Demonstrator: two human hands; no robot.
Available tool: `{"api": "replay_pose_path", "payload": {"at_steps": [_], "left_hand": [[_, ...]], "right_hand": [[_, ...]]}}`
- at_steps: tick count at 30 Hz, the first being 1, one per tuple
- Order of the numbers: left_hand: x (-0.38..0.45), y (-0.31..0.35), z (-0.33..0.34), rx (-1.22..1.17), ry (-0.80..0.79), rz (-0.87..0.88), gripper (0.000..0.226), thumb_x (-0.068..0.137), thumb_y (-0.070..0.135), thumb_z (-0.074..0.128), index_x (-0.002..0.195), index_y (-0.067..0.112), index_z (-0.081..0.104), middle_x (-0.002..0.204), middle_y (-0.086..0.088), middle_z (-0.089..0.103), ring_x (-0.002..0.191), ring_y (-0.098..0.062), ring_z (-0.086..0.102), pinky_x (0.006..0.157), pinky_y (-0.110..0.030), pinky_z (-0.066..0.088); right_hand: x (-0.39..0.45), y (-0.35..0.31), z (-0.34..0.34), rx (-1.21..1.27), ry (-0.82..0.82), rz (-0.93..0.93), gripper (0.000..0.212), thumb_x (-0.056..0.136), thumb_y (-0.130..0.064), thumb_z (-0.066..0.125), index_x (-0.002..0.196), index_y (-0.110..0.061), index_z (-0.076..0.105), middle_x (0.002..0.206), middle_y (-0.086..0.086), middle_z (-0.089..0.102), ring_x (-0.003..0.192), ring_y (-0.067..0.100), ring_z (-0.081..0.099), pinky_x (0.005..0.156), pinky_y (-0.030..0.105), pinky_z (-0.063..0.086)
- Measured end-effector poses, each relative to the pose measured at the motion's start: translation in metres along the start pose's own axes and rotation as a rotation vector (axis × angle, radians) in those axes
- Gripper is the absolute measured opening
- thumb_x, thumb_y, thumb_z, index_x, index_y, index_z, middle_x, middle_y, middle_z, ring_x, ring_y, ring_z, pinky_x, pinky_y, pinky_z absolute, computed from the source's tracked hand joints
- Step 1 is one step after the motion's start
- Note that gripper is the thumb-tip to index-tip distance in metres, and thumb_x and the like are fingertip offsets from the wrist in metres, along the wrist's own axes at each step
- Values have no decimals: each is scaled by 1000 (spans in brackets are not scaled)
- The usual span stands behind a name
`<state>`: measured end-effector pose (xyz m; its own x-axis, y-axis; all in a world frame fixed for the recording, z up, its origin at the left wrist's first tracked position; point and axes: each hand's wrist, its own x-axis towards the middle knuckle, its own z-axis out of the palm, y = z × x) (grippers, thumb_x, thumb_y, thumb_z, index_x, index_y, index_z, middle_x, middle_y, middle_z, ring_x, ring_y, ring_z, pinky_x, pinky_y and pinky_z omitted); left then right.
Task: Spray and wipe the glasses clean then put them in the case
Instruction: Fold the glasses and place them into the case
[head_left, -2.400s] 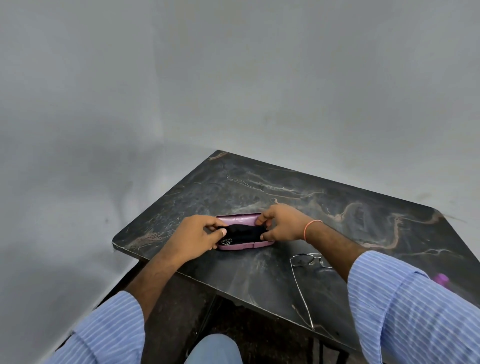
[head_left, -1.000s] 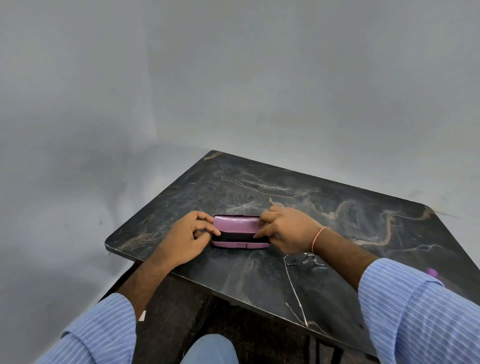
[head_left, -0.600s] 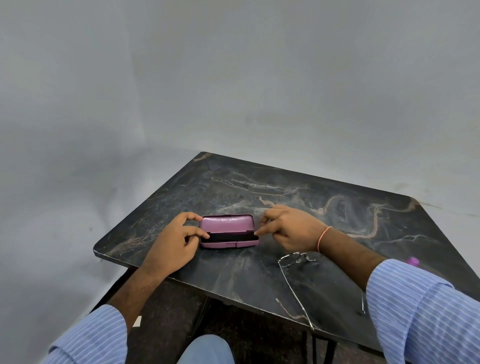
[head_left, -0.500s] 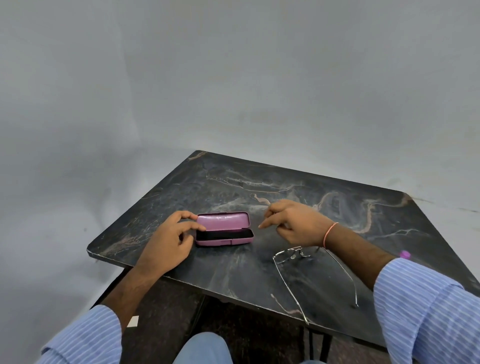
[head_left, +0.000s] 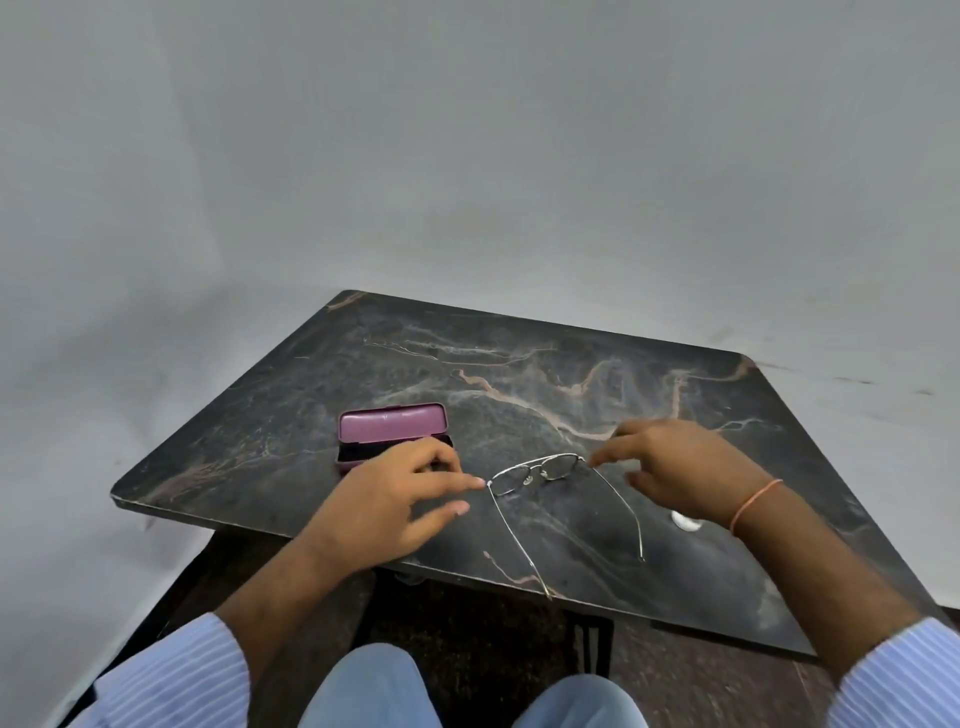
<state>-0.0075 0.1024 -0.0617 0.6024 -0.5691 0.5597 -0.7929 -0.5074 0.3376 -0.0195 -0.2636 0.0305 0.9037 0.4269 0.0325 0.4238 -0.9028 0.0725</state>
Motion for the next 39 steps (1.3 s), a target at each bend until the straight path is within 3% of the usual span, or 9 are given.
{"api": "replay_pose_path", "payload": {"at_steps": [4,7,13,16,20,25,27,35,39], "left_hand": [[22,10,19,58,-61,36,29,99,53,74,126,43,79,115,19,64,96,-1,63,78,-23,56],[29,11,24,73,-75,21,27,98,58,69,117,44,82,112,20,65,94,-2,64,76,-25,57],[37,13,23,139,-108,26,23,99,60,68,111,47,82,114,22,66,94,0,64,71,-28,58],[38,15,24,163,-105,17,22,99,62,67,108,46,79,118,22,62,97,0,64,69,-29,59],[41,16,30,215,-107,28,19,100,61,64,105,43,71,127,22,57,102,-2,59,68,-28,60],[46,18,39,231,-78,6,17,101,53,65,105,37,67,131,19,56,105,-5,57,69,-29,61],[47,20,43,251,-45,-18,17,101,51,66,103,33,68,128,18,57,102,-5,57,68,-25,60],[52,25,55,355,72,-74,14,97,44,74,94,31,72,102,17,69,86,-9,61,62,-14,40],[53,24,57,398,109,-76,16,95,44,77,91,29,77,99,16,72,86,-11,62,63,-18,49]], "right_hand": [[-8,1,4,-25,-50,-34,47,98,-27,67,135,-55,62,127,-21,66,77,-9,41,76,18,36],[-11,5,6,-21,-69,-75,38,98,-30,67,131,-49,68,127,-20,67,72,-10,36,70,12,30],[-17,11,8,2,-54,-124,20,98,-34,68,114,-38,79,121,-17,71,98,3,63,75,19,33],[-18,13,12,14,-35,-135,19,97,-35,69,113,-39,80,120,-18,71,107,8,66,76,20,37],[-18,12,14,11,-42,-141,20,97,-35,67,113,-37,79,122,-17,70,107,9,67,78,24,43],[-17,8,14,64,-19,-174,19,96,-34,69,110,-39,81,119,-17,71,100,6,67,69,17,34],[-17,5,14,85,-18,-183,17,94,-34,71,107,-39,81,117,-17,71,96,5,67,66,12,30],[-18,-3,10,94,-1,-206,13,92,-34,73,101,-39,82,118,-16,70,102,7,69,75,23,42],[-17,-9,9,89,-6,-210,14,92,-34,72,102,-39,82,118,-16,70,102,8,68,79,28,50]]}}
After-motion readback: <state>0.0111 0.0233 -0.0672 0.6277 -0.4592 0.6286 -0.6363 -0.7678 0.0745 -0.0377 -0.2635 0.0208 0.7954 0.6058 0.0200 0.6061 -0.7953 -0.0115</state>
